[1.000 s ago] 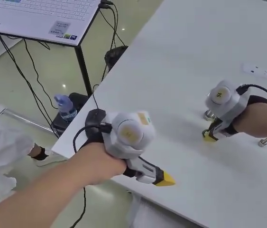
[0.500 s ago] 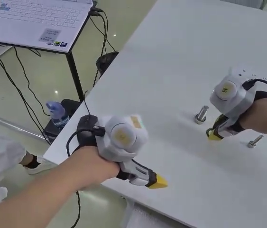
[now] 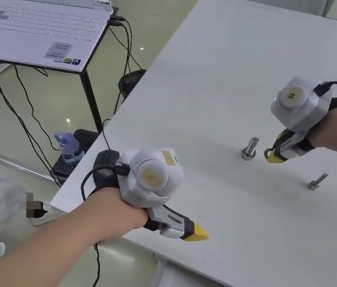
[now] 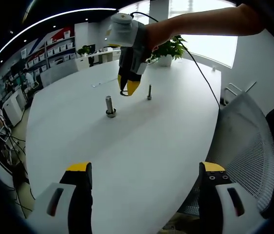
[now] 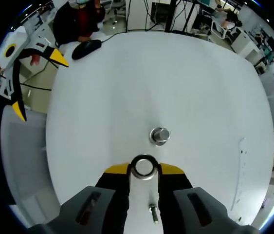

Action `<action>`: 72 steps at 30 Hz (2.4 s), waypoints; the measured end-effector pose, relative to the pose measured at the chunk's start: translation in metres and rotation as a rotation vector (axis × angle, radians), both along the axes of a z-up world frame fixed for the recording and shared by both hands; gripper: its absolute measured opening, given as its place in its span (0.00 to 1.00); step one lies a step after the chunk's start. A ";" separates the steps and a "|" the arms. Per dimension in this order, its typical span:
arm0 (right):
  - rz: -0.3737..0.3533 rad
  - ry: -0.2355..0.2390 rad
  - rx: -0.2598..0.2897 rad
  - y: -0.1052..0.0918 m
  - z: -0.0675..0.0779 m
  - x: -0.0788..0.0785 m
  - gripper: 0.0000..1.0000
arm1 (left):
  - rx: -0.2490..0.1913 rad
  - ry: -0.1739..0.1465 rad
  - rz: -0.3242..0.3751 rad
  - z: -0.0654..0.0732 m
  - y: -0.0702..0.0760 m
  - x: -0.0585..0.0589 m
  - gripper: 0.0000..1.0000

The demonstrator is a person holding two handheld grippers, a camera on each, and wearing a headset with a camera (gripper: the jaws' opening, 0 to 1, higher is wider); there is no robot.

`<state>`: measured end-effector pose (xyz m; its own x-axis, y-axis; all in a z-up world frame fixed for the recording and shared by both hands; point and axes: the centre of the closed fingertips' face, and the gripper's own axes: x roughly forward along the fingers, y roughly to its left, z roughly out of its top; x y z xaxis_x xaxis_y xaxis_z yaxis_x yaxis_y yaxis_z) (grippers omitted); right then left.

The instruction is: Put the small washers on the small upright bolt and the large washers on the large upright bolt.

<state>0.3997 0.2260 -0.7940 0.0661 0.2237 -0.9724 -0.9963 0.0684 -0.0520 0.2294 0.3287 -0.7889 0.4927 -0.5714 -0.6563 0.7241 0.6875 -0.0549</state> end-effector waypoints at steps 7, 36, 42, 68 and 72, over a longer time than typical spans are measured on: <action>0.006 -0.009 0.006 0.012 0.004 0.011 0.21 | -0.002 -0.001 0.011 0.000 0.002 0.002 0.90; 0.019 0.009 -0.005 0.035 -0.016 0.034 0.22 | -0.013 0.018 0.012 -0.008 0.003 0.009 0.91; 0.021 0.010 -0.021 0.037 -0.021 0.033 0.22 | -0.015 0.023 0.015 -0.009 0.004 0.008 0.90; 0.012 0.029 -0.057 0.040 -0.049 0.029 0.22 | -0.016 0.043 0.026 -0.013 0.008 0.000 0.89; 0.014 0.030 -0.062 0.041 -0.056 0.032 0.22 | -0.022 0.040 0.028 -0.011 0.008 -0.001 0.88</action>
